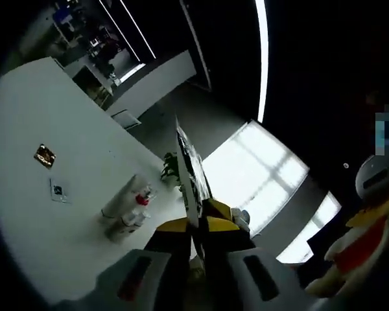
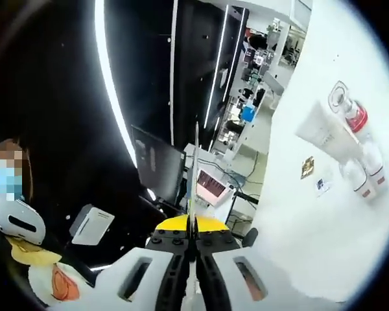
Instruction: Arrange the skincare products in the storage area until every visible bottle or jar stands upright without overlapping.
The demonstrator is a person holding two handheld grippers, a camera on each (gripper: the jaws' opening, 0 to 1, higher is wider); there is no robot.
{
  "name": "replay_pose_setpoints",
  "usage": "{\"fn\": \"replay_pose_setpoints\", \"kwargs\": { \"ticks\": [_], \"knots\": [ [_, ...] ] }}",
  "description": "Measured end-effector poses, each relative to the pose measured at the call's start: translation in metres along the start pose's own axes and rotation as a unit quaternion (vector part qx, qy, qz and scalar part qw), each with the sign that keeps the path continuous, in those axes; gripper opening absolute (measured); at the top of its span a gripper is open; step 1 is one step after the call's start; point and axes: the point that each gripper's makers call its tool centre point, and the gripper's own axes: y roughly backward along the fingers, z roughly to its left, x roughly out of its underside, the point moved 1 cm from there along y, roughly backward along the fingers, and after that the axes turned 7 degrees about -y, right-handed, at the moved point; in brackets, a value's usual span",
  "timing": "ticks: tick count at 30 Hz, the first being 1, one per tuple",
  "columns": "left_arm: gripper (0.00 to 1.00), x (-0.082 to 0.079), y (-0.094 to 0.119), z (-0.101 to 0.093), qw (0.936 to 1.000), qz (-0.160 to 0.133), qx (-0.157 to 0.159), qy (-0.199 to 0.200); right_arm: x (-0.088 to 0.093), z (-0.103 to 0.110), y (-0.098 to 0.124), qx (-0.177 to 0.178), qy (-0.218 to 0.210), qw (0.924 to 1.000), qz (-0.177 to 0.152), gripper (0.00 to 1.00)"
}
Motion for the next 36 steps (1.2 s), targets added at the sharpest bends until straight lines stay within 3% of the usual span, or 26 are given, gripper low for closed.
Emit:
{"fn": "replay_pose_setpoints", "kwargs": {
  "ticks": [5,6,7,11,14,18,23,28,32,36],
  "knots": [
    [0.00,0.002,0.002,0.000,0.9997,-0.008,0.000,0.022,0.003,-0.003,-0.001,0.013,0.006,0.9999,0.006,0.01],
    [0.00,-0.002,0.002,-0.008,0.9964,-0.028,0.030,0.075,0.004,-0.002,-0.002,0.012,0.005,0.9999,0.009,0.01],
    [0.00,-0.005,0.003,-0.007,0.9943,-0.044,0.032,0.092,0.004,-0.001,-0.002,0.010,0.003,0.9999,0.006,0.01],
    [0.00,0.006,0.006,0.008,0.9966,-0.033,-0.008,0.075,0.006,-0.005,-0.002,0.026,0.003,0.9996,0.010,0.01],
    [0.00,0.012,0.007,0.011,0.9971,-0.027,-0.018,0.069,0.009,-0.010,0.001,0.031,-0.010,0.9994,0.014,0.01],
    [0.03,0.024,0.008,0.018,0.9973,0.004,-0.036,0.064,0.013,-0.021,0.004,0.053,-0.032,0.9978,0.024,0.01],
    [0.01,0.033,0.010,0.028,0.9952,0.023,-0.058,0.076,0.018,-0.033,0.005,0.079,-0.036,0.9957,0.031,0.01],
    [0.00,0.047,0.012,0.043,0.9875,0.049,-0.105,0.107,0.026,-0.054,0.008,0.134,0.001,0.9898,0.047,0.01],
    [0.00,0.048,0.011,0.048,0.9865,0.039,-0.111,0.114,0.022,-0.055,0.008,0.129,0.043,0.9901,0.034,0.01],
    [0.00,0.047,0.011,0.051,0.9864,0.037,-0.109,0.118,0.017,-0.058,0.010,0.118,0.119,0.9852,0.037,0.04]
  ]
}}
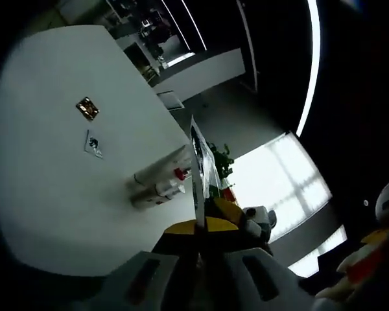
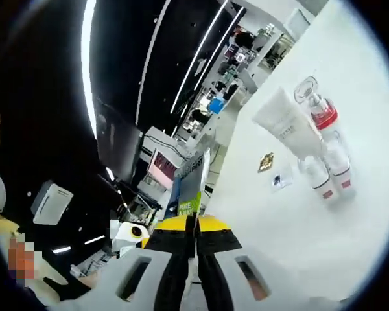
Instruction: Arrange the skincare products in the storage area until every visible bottle or jar stands upright without overlapping.
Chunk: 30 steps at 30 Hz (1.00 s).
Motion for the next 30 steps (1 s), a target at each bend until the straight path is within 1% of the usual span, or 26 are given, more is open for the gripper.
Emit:
{"fn": "replay_pose_setpoints", "kwargs": {
  "ticks": [3,4,5,6,7,10,15,17,19,21,24,27,30],
  "knots": [
    [0.00,-0.001,-0.001,0.001,1.0000,-0.001,0.005,0.009,-0.002,-0.002,0.001,0.002,0.030,0.9996,-0.003,0.07],
    [0.00,-0.001,-0.001,0.002,0.9999,-0.001,0.006,0.012,-0.003,-0.001,0.002,-0.002,0.047,0.9989,-0.002,0.09],
    [0.00,-0.001,-0.002,0.002,0.9998,-0.002,0.008,0.019,-0.004,-0.002,0.002,-0.003,0.050,0.9988,-0.001,0.12],
    [0.00,-0.002,-0.002,0.003,0.9996,-0.006,0.011,0.025,-0.003,-0.002,0.002,-0.006,0.053,0.9986,0.001,0.17],
    [0.00,-0.002,-0.003,0.004,0.9992,-0.010,0.011,0.036,-0.002,-0.001,0.001,-0.011,0.057,0.9983,0.005,0.24],
    [0.00,0.000,-0.006,0.005,0.9992,-0.008,0.009,0.037,0.002,0.001,0.000,-0.016,0.088,0.9957,0.023,0.38],
    [0.00,-0.002,-0.010,0.010,0.9989,-0.008,0.008,0.044,0.007,0.005,-0.001,-0.030,0.096,0.9944,0.030,0.57],
    [0.00,-0.003,-0.011,0.011,0.9987,-0.009,0.009,0.049,0.009,0.006,-0.002,-0.033,0.099,0.9940,0.032,0.62],
    [0.00,-0.003,-0.012,0.011,0.9985,-0.011,0.010,0.053,0.010,0.006,-0.003,-0.036,0.103,0.9933,0.037,0.69],
    [0.00,-0.004,-0.014,0.013,0.9983,-0.013,0.009,0.057,0.013,0.005,-0.003,-0.036,0.111,0.9922,0.044,0.74],
    [0.00,-0.003,-0.016,0.016,0.9981,-0.010,0.008,0.060,0.017,0.001,-0.003,-0.030,0.129,0.9893,0.061,0.78],
    [0.00,-0.001,-0.017,0.019,0.9981,-0.007,0.004,0.061,0.019,-0.002,-0.001,-0.023,0.140,0.9875,0.069,0.83],
    [0.00,0.002,-0.019,0.021,0.9979,-0.004,0.001,0.064,0.021,-0.007,0.000,-0.014,0.154,0.9852,0.075,0.91]
  ]
}}
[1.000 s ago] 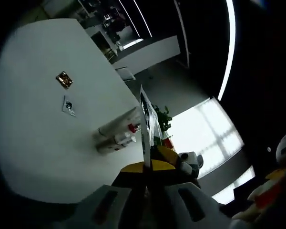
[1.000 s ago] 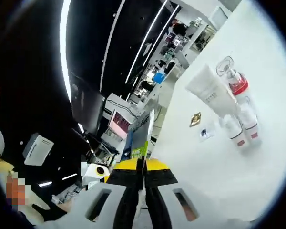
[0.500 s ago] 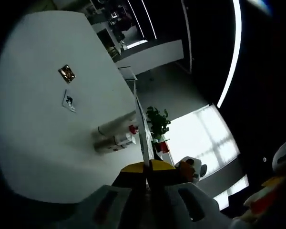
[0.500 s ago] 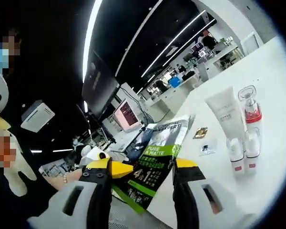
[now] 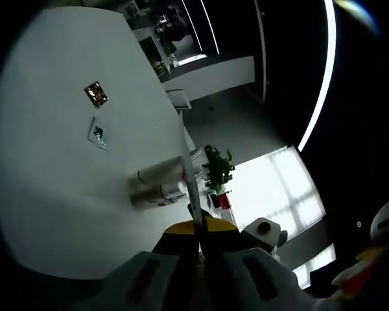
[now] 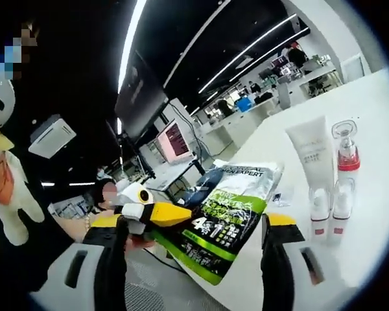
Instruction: Arrange the skincare products in the storage area until every visible bottle or jar stands upright without overlapping.
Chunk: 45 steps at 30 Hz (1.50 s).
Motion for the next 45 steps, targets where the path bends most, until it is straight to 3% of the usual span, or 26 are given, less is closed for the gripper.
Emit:
{"fn": "replay_pose_setpoints", "kwargs": {
  "ticks": [7,22,31,40,45],
  "knots": [
    [0.00,0.000,-0.002,0.007,1.0000,0.003,-0.003,0.004,0.007,-0.011,0.005,0.022,0.026,0.9992,0.020,0.99],
    [0.00,0.003,-0.014,0.025,0.9996,0.017,-0.024,0.005,0.017,-0.035,0.023,0.075,0.084,0.9923,0.052,1.00],
    [0.00,0.009,-0.025,0.057,0.9975,0.033,-0.062,0.000,0.021,-0.056,0.041,0.116,0.097,0.9865,0.062,1.00],
    [0.00,0.012,-0.037,0.087,0.9952,0.043,-0.085,0.022,0.025,-0.062,0.048,0.130,0.091,0.9854,0.062,1.00],
    [0.00,0.015,-0.046,0.103,0.9924,0.056,-0.109,0.015,0.025,-0.064,0.049,0.134,0.090,0.9849,0.063,1.00]
  ]
}}
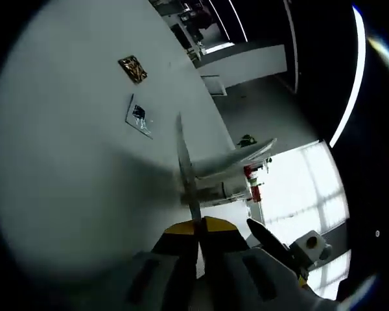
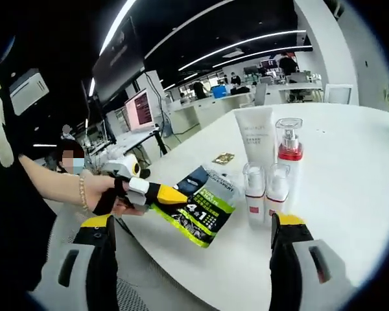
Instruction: Arrange the skincare products in the storage area until every visible bottle or jar stands upright without overlapping.
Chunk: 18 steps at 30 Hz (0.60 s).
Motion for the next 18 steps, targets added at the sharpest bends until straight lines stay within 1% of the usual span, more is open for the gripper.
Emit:
{"fn": "replay_pose_setpoints", "kwargs": {
  "ticks": [4,9,12,14,15,18],
  "knots": [
    [0.00,-0.001,-0.006,0.008,1.0000,0.005,-0.007,0.003,0.000,0.000,0.001,0.001,-0.003,1.0000,-0.002,1.00],
    [0.00,0.002,-0.012,0.014,0.9994,0.022,-0.016,-0.021,0.001,-0.002,0.001,0.003,-0.006,1.0000,-0.003,1.00],
    [0.00,0.004,-0.013,0.012,0.9989,0.020,-0.021,-0.036,0.001,-0.002,0.001,0.004,-0.007,1.0000,-0.002,1.00],
    [0.00,0.005,-0.014,0.016,0.9984,0.022,-0.032,-0.042,0.001,-0.002,0.001,0.004,-0.007,1.0000,-0.002,1.00],
    [0.00,0.003,-0.014,0.018,0.9982,0.022,-0.032,-0.046,0.001,-0.002,0.001,0.004,-0.008,1.0000,-0.002,1.00],
    [0.00,0.006,-0.015,0.020,0.9973,0.031,-0.039,-0.054,0.002,-0.003,0.001,0.005,-0.008,1.0000,-0.001,1.00]
  ]
}}
